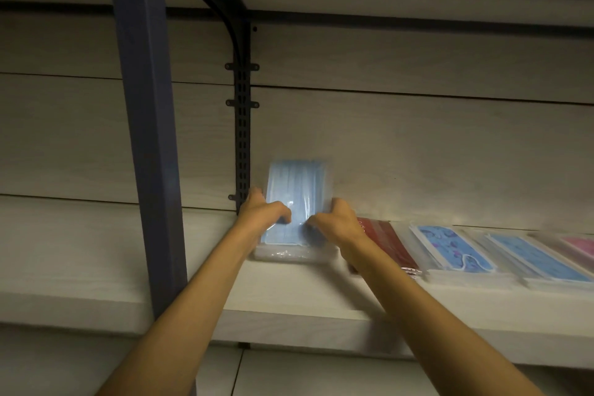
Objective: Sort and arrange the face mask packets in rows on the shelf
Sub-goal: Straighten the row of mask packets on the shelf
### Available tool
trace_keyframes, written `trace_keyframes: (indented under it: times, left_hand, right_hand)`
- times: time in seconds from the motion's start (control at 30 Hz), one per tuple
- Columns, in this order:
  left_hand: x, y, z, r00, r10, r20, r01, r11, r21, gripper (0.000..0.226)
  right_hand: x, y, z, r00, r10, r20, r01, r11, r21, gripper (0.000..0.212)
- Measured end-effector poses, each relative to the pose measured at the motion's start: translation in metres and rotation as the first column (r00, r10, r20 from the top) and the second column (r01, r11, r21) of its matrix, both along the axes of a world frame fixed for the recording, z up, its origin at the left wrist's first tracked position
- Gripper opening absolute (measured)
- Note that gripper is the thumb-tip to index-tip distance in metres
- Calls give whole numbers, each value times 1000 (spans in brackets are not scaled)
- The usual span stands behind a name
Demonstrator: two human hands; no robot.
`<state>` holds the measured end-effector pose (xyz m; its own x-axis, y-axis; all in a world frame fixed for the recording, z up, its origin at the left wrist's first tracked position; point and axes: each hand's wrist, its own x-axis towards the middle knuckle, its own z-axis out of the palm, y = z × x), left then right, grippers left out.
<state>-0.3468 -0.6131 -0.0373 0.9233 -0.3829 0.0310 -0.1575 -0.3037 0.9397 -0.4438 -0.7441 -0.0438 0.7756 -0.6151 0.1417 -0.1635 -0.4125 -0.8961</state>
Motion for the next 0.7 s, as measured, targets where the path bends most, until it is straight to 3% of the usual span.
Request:
trace_keyframes:
  times: [0.23,0.33,0.47,0.53,0.6,0.7]
  left_hand:
    - [-9,8,-8,995,-95,-17,96,959,266,58]
    - [-15,9,-11,993,-116,-2,111,946,303,71]
    - [-13,8,-17,993,-118,28,105,949,297,55]
    - [-10,7,-20,990,-122,70,90,933,350,64]
    - [-10,7,-20,981,-142,129,77,906,417,71]
    - [-13,9,-19,934,-182,306,-9,848,530,62]
  right_hand:
    - [-13,1,-1,959,4,-285,-25,997,-72,31]
    - [-15,6,-6,949,6,-314,-34,996,-85,26]
    - [-15,11,-10,951,-29,-308,-17,989,-148,20]
    - [-14,14,-7,936,-49,-349,-44,967,-253,20]
    - [-12,17,-6,922,-78,-380,-82,918,-388,28]
    - [-9,17,-10,907,-147,-394,-113,818,-564,65]
